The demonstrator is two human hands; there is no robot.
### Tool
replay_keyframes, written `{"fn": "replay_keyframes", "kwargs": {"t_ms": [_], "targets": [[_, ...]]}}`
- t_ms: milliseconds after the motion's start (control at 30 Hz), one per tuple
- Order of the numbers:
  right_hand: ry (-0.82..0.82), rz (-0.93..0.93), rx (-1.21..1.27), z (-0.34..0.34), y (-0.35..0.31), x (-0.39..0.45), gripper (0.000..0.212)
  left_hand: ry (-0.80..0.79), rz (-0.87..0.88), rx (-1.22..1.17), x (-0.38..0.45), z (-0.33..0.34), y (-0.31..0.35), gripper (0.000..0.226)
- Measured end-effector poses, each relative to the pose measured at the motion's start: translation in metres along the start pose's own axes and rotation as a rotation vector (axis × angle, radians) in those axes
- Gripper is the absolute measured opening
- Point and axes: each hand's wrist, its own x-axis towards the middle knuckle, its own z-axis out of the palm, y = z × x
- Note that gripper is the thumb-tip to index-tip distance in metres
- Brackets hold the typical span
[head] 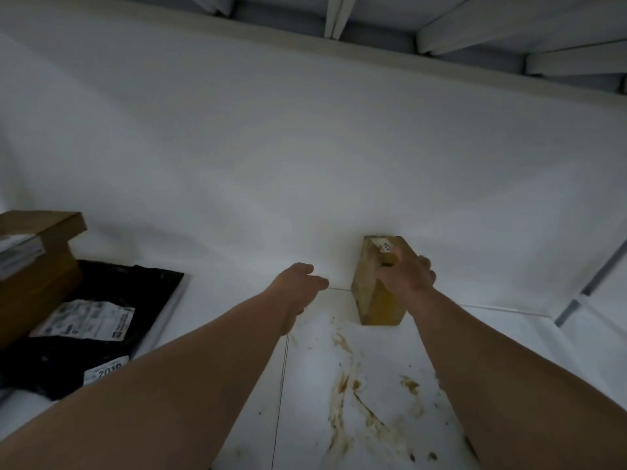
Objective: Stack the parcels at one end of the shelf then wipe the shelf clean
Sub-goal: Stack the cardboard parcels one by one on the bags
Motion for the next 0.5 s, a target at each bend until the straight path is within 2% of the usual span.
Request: {"fn": "replay_keyframes", "kwargs": {"t_ms": [100, 233, 300, 400, 500], "targets": [[-0.067, -0.035, -0.156, 0.004, 0.002, 0.016, 0.062, 0.003, 0.025, 0.025, 0.002, 0.002, 0.005, 0.052], [-0.081, 0.018, -0.148, 0.005, 0.011, 0.030, 0.061, -0.011, 0.005, 0.048, 0.002, 0.006, -0.001, 0.052], [-0.015, 0.020, -0.151, 0.009, 0.014, 0.034, 0.063, -0.011, -0.008, 0.060, 0.003, 0.004, -0.006, 0.050], [0.164, -0.025, -0.283, 0.013, 0.021, 0.032, 0.078, -0.015, -0.042, 0.052, 0.006, 0.000, -0.012, 0.047], [0.211, -0.019, -0.295, 0.014, 0.028, 0.030, 0.084, 0.000, -0.082, 0.000, 0.008, -0.002, -0.020, 0.042]]}}
